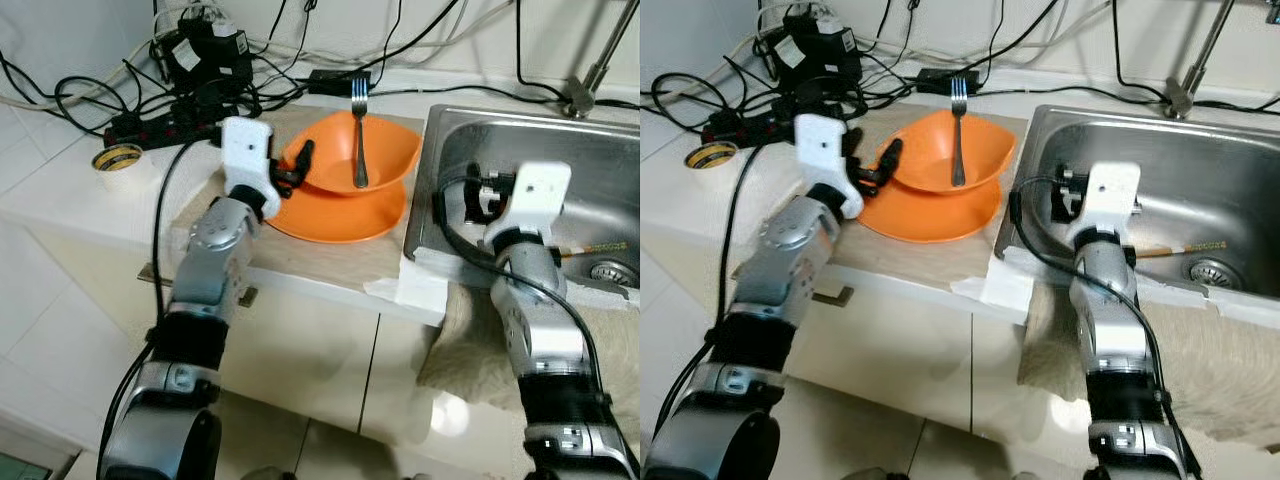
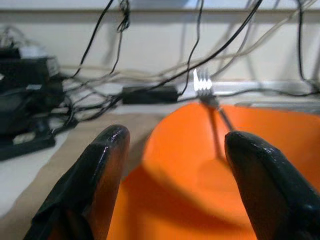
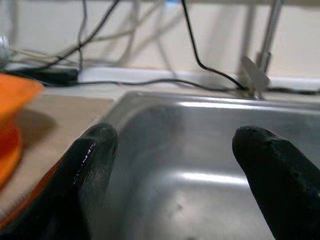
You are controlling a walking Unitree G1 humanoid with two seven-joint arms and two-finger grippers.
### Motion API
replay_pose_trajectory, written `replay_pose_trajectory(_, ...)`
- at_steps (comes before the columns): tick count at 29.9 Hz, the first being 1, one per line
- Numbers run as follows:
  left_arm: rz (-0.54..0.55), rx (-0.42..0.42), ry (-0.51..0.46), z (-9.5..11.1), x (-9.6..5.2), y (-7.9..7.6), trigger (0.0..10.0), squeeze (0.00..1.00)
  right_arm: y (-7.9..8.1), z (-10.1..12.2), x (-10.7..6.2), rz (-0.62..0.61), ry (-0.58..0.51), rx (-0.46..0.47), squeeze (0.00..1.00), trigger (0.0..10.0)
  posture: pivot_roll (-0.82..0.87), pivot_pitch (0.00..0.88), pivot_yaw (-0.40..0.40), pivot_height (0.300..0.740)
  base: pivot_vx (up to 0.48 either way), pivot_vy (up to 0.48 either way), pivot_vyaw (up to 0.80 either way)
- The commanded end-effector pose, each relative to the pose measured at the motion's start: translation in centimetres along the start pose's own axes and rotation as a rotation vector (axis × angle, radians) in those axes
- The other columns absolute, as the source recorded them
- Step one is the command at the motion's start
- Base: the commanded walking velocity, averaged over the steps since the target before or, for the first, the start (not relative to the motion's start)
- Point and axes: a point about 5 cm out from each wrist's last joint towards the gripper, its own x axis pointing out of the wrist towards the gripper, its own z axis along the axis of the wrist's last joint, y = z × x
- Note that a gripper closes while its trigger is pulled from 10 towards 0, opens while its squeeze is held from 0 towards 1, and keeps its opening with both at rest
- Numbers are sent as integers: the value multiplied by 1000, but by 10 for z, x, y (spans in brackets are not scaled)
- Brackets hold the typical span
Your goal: Kitchen organization
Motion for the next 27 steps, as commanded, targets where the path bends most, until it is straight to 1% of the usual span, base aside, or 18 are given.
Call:
replay_pose_trajectory(1,47,-2,-4,4,-8,11,10000,0,1,9,-5,-14,-40,-6,0,10000,-86,0,86,740,0,0,0)
replay_pose_trajectory(2,47,-2,-4,4,-8,11,10000,0,1,9,-5,-14,-40,-6,0,10000,-86,0,86,740,0,0,0)
replay_pose_trajectory(3,80,1,-4,5,-16,19,10000,0,-3,8,-13,-33,-43,-14,0,10000,-83,0,88,740,0,0,0)
replay_pose_trajectory(6,115,2,9,5,-30,28,10000,0,-4,7,-28,-46,-44,-30,0,10000,-78,0,88,740,0,0,0)
replay_pose_trajectory(8,125,4,20,4,-39,30,10000,0,-2,7,-38,-48,-45,-46,0,10000,-75,0,88,740,0,0,0)
replay_pose_trajectory(10,132,-14,14,4,-50,32,10000,0,-1,7,-46,-52,-48,-54,0,10000,-78,0,89,740,0,0,0)
replay_pose_trajectory(11,145,-39,-8,3,-59,31,10000,0,-1,8,-51,-56,-51,-56,0,10000,-80,0,89,740,0,0,0)
replay_pose_trajectory(12,145,-55,19,-6,-68,28,10000,0,0,9,-54,-63,-59,-60,0,10000,-77,0,88,740,0,0,0)
replay_pose_trajectory(13,163,-90,62,-17,-76,26,10000,0,0,10,-58,-73,-65,-62,0,10000,-74,0,90,740,0,0,0)
replay_pose_trajectory(14,174,-103,90,-25,-82,23,10000,0,-1,9,-61,-89,-63,-57,0,10000,-76,0,90,740,0,0,0)
replay_pose_trajectory(15,170,-105,101,-27,-85,20,10000,0,-2,8,-63,-102,-57,-50,0,10000,-75,0,89,740,0,0,0)
replay_pose_trajectory(17,156,-96,90,-26,-84,17,10000,0,-2,5,-67,-104,-44,-44,0,10000,-74,0,88,740,0,0,0)
replay_pose_trajectory(21,114,-86,117,-28,-84,13,10000,0,7,-2,-78,-32,-13,-38,0,10000,-73,0,88,740,0,0,0)
replay_pose_trajectory(25,97,-87,134,-29,-83,9,10000,0,11,-3,-81,-19,1,-39,0,10000,-78,0,92,740,0,0,0)
replay_pose_trajectory(27,88,-80,126,-27,-82,7,10000,0,11,-1,-81,-20,-3,-43,0,10000,-84,0,94,740,0,0,0)
